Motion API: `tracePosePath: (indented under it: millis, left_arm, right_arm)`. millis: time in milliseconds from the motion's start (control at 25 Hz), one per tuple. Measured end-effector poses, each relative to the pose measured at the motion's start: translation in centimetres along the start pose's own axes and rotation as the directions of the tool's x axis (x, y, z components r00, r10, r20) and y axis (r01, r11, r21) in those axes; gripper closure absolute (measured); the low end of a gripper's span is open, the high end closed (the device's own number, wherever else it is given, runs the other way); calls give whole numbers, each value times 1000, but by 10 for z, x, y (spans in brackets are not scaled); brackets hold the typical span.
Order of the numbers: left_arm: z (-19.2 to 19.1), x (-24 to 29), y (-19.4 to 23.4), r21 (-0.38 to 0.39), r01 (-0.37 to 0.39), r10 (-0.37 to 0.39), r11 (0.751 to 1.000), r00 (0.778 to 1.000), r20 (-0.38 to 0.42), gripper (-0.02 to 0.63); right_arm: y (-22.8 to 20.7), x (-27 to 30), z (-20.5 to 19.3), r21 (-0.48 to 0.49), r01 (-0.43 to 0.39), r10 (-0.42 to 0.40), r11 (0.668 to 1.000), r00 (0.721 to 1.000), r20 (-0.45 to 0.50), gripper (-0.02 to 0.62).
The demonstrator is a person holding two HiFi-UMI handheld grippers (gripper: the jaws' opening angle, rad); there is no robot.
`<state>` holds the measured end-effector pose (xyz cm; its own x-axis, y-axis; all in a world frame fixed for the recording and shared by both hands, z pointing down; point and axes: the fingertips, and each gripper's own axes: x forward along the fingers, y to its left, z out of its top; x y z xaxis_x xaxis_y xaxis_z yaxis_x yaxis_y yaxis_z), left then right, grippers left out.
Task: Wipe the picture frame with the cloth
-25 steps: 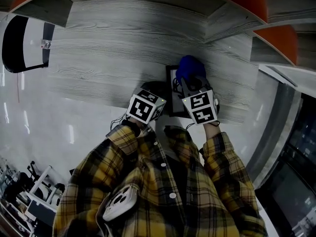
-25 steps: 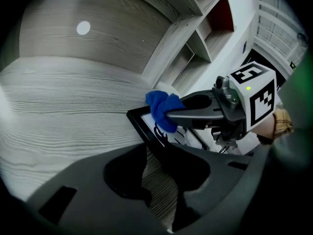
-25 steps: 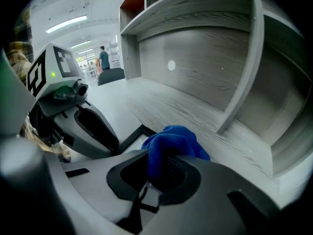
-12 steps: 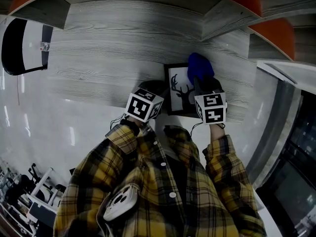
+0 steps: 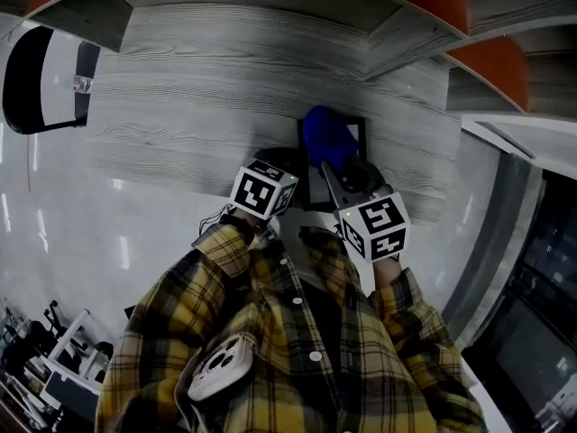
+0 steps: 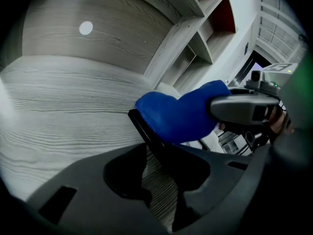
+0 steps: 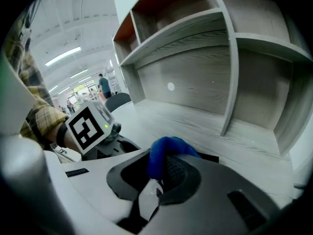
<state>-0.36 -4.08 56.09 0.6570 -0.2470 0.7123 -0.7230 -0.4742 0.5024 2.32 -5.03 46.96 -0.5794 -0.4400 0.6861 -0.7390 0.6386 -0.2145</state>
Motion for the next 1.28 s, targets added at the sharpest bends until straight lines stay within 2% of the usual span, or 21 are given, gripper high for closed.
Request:
tracePosePath:
  millis: [240, 440, 600, 840, 1120, 1280]
  left_arm:
    - [1, -1, 1, 3, 0, 0, 1000, 1000, 3, 491]
    - [1, -2, 1, 8, 3, -3, 1000, 1000, -2, 491]
    - [0, -1, 2, 2, 2, -2, 1000, 1000, 0, 491]
    - [-1, -1, 2, -4, 5, -5, 1000, 1000, -1, 491]
    - [1, -2, 1, -3, 8, -8, 1000, 1000, -1, 491]
    - [0, -2, 3, -14, 5, -5, 1000, 1000, 0, 491]
  right_arm:
    - [19, 29, -42, -76, -49, 36, 996, 986, -161, 554]
    - [12, 47, -70, -126, -24, -8, 992, 969, -247, 554]
    - [7, 47, -71, -128, -4, -27, 992, 970, -243, 554]
    - [-13, 37, -75, -76, 58, -75, 995, 968, -239, 554]
    - [-68, 8, -87, -48, 191, -197, 980, 947, -254, 554]
    - [-84, -6, -93, 1, 234, -227, 972, 943, -244, 554]
